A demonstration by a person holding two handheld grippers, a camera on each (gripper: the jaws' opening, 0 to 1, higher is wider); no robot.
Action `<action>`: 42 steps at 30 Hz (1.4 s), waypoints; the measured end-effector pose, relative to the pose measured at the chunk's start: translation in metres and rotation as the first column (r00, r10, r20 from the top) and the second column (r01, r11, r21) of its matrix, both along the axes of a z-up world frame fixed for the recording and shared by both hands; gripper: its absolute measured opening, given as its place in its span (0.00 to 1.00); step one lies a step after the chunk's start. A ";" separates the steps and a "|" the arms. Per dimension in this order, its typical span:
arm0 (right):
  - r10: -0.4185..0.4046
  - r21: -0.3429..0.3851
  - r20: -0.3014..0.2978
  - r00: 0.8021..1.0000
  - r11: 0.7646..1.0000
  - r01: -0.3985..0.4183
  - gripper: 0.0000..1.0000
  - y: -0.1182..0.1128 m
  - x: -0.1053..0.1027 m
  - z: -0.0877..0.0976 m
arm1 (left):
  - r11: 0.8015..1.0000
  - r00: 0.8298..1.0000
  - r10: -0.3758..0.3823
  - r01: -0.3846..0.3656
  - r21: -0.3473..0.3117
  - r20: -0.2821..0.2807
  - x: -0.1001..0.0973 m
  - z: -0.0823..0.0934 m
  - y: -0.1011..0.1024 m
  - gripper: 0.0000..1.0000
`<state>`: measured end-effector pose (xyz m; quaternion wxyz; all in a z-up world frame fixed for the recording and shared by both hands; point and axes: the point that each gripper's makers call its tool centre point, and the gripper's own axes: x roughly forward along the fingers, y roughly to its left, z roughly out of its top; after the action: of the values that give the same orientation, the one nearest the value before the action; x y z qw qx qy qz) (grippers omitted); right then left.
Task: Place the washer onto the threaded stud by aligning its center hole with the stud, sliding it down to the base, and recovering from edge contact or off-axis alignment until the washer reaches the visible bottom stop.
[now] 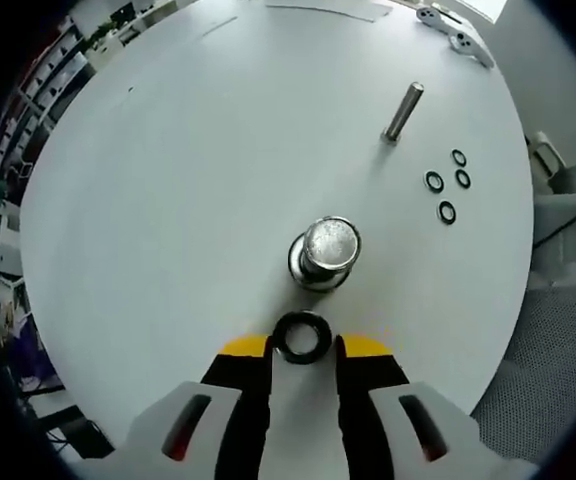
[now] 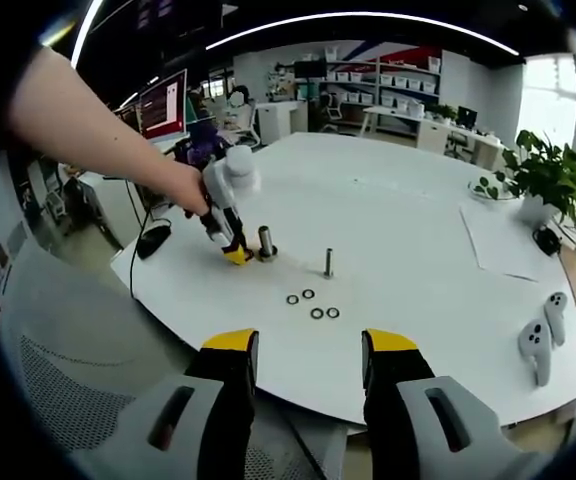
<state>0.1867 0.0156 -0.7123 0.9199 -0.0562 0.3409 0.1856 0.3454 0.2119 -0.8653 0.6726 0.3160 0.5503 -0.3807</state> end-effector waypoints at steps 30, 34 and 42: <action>0.009 -0.001 0.001 1.000 1.000 -0.009 0.44 0.002 0.000 0.000 | 1.000 1.000 0.014 -0.014 0.018 -0.019 -0.009 0.000 -0.001 0.27; 0.008 -0.001 0.001 1.000 1.000 -0.008 0.44 0.002 0.000 0.000 | 0.999 1.000 0.007 -0.006 0.031 -0.028 -0.009 0.000 0.000 0.25; 0.008 -0.001 0.004 1.000 1.000 -0.008 0.44 0.002 -0.001 0.001 | 0.999 0.999 -0.027 0.028 0.042 -0.024 -0.011 0.001 0.001 0.21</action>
<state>0.1861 0.0172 -0.7116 0.9198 -0.0583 0.3387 0.1893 0.3346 0.2125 -0.8647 0.6537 0.3334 0.5618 -0.3820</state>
